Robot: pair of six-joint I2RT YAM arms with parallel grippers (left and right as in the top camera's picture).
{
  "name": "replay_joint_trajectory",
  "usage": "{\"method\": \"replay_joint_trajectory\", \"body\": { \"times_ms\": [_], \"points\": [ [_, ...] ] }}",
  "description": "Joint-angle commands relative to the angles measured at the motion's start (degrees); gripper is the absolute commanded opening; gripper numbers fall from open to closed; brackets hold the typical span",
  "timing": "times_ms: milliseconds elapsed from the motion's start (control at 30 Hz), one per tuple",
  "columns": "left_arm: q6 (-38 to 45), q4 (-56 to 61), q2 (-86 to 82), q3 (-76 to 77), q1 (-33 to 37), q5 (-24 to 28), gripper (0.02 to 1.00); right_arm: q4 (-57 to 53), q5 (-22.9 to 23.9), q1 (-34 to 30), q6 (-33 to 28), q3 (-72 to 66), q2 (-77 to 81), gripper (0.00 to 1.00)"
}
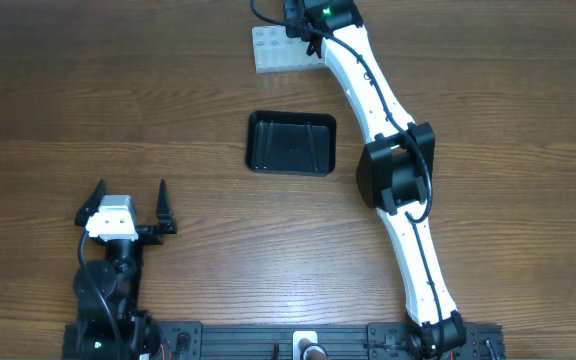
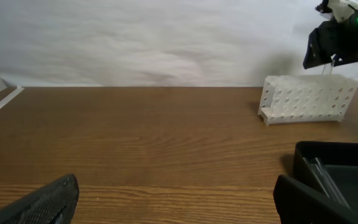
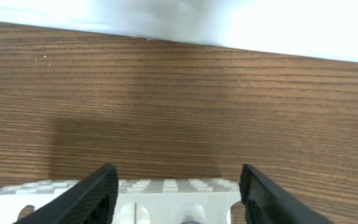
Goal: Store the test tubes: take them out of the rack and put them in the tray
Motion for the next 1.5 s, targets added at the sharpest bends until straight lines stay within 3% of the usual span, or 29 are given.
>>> {"method": "replay_joint_trajectory", "body": {
  "times_ms": [33,167,500,633,1067,1500],
  "points": [
    [0.85,-0.04,-0.44,-0.24,0.35,0.74,0.998,0.0,-0.44,0.55,-0.11,-0.52,1.14,0.606],
    [0.85,-0.04,-0.44,-0.26,0.35,0.74,0.996,-0.04,-0.42,0.55,-0.11,-0.52,1.14,0.575],
    [0.85,-0.04,-0.44,-0.26,0.35,0.74,0.996,-0.07,-0.42,0.66,-0.11,-0.52,1.14,0.321],
    [0.85,-0.04,-0.44,-0.26,0.35,0.74,0.996,-0.07,-0.42,0.7,-0.11,-0.5,1.14,0.266],
    [0.85,-0.04,-0.46,-0.26,0.35,0.74,0.998,-0.07,-0.42,0.79,-0.11,-0.5,1.14,0.134],
    [0.85,-0.04,-0.44,-0.24,0.35,0.74,0.998,-0.68,-0.44,0.9,-0.09,-0.44,0.31,0.097]
  ]
}}
